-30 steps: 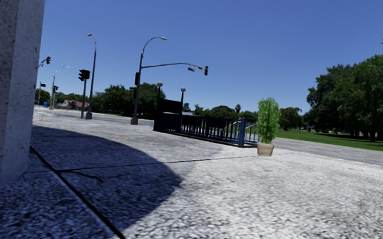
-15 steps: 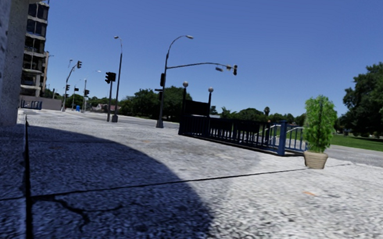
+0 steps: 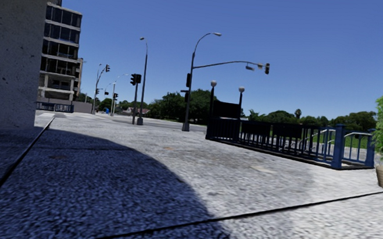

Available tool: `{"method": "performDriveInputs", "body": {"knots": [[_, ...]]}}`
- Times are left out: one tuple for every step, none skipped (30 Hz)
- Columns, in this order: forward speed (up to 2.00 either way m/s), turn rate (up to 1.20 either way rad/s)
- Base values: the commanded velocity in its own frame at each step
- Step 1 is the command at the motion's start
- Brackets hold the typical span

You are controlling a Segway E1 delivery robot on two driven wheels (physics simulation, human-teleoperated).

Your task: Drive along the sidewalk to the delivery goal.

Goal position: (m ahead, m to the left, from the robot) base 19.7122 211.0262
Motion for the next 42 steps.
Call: {"method": "performDriveInputs", "body": {"knots": [[2.00, 0.36], [2.00, 0.36], [2.00, 0.36], [2.00, 0.36], [2.00, 0.36], [2.00, 0.35], [2.00, 0.35], [2.00, 0.35], [2.00, 0.35], [2.00, 0.35], [2.00, 0.35], [2.00, 0.35], [2.00, 0.35], [2.00, 0.35], [2.00, 0.35], [2.00, 0.35], [2.00, 0.35], [2.00, 0.35], [2.00, 0.35], [2.00, 0.35], [2.00, 0.35], [2.00, 0.35], [2.00, 0.35], [2.00, 0.35], [2.00, 0.35], [2.00, 0.35], [2.00, 0.35], [2.00, 0.35], [2.00, 0.35], [2.00, 0.35], [2.00, 0.35], [2.00, 0.35], [2.00, 0.35], [2.00, 0.35], [2.00, 0.35], [2.00, 0.35], [2.00, 0.35], [2.00, 0.35], [2.00, 0.35], [2.00, 0.35], [2.00, 0.35], [2.00, 0.35]]}}
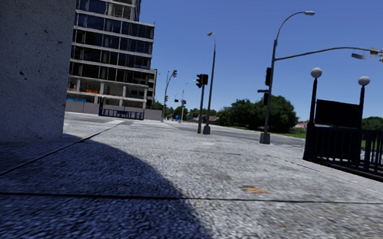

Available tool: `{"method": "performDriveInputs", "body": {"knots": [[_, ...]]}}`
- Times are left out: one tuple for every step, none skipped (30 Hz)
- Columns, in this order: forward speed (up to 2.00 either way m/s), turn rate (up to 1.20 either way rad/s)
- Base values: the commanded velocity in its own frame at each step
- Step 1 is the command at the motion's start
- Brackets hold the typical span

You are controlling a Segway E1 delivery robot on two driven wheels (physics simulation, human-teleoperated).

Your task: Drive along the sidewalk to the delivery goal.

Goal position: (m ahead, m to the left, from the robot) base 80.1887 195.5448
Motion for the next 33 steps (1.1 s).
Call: {"method": "performDriveInputs", "body": {"knots": [[2.00, 0.35], [2.00, 0.35], [2.00, 0.35], [2.00, 0.35], [2.00, 0.35], [2.00, 0.35], [2.00, 0.35], [2.00, 0.35], [2.00, 0.35], [2.00, 0.35], [2.00, 0.35], [2.00, 0.35], [2.00, 0.35], [2.00, 0.35], [2.00, 0.35], [2.00, 0.35], [2.00, 0.35], [2.00, 0.35], [2.00, 0.35], [2.00, 0.35], [2.00, 0.35], [2.00, 0.35], [2.00, 0.35], [2.00, 0.35], [2.00, 0.35], [2.00, 0.35], [2.00, 0.34], [2.00, 0.34], [2.00, 0.31], [2.00, 0.28], [2.00, 0.22], [2.00, 0.18], [2.00, 0.18]]}}
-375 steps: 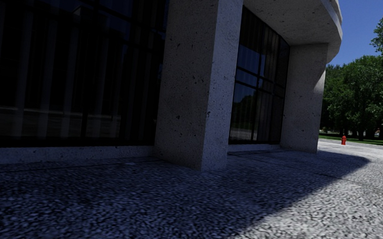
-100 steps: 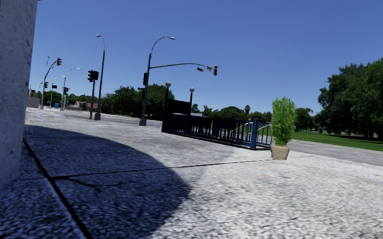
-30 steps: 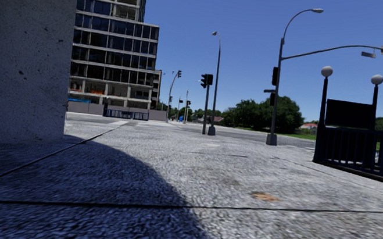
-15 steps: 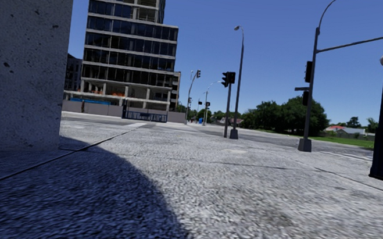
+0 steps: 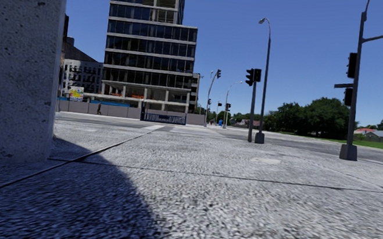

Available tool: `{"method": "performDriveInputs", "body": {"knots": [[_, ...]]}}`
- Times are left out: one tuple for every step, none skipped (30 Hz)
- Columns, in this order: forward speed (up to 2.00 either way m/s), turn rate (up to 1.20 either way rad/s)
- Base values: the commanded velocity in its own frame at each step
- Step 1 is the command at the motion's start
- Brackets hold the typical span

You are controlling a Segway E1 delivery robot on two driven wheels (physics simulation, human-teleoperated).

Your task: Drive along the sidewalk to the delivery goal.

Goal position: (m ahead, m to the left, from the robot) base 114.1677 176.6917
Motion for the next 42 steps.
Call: {"method": "performDriveInputs", "body": {"knots": [[2.00, 0.11], [2.00, 0.00], [2.00, 0.00], [2.00, 0.00], [2.00, 0.00], [2.00, 0.00], [2.00, 0.00], [2.00, 0.00], [2.00, 0.00], [2.00, 0.00], [2.00, 0.00], [2.00, 0.00], [2.00, 0.00], [2.00, 0.00], [2.00, 0.00], [2.00, 0.00], [2.00, 0.00], [2.00, 0.00], [2.00, 0.00], [2.00, 0.00], [2.00, 0.00], [2.00, 0.00], [2.00, 0.00], [2.00, 0.00], [2.00, 0.00], [2.00, 0.00], [2.00, 0.00], [2.00, 0.00], [2.00, 0.00], [2.00, 0.00], [2.00, 0.00], [2.00, 0.00], [2.00, 0.00], [2.00, 0.00], [2.00, 0.00], [2.00, 0.00], [2.00, 0.00], [2.00, 0.00], [2.00, 0.00], [2.00, 0.00], [2.00, 0.00], [2.00, 0.00]]}}
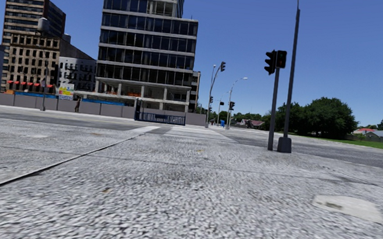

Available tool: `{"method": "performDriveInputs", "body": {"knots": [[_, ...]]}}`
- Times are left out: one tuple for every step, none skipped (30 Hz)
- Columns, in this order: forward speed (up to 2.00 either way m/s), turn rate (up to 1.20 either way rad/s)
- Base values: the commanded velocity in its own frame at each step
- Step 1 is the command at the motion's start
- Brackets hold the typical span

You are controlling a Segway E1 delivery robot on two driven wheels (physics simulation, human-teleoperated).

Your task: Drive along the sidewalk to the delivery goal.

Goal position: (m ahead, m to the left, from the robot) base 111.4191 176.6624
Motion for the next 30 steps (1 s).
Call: {"method": "performDriveInputs", "body": {"knots": [[2.00, 0.00], [2.00, 0.00], [2.00, 0.00], [2.00, 0.00], [2.00, 0.00], [2.00, 0.00], [2.00, 0.00], [2.00, 0.00], [2.00, 0.00], [2.00, 0.00], [2.00, 0.00], [2.00, 0.00], [2.00, 0.00], [2.00, 0.00], [2.00, 0.00], [2.00, 0.00], [2.00, 0.00], [2.00, 0.00], [2.00, 0.00], [2.00, 0.00], [2.00, 0.00], [2.00, 0.00], [2.00, 0.00], [2.00, 0.00], [2.00, 0.00], [2.00, 0.00], [2.00, 0.00], [2.00, 0.00], [2.00, 0.00], [2.00, 0.00]]}}
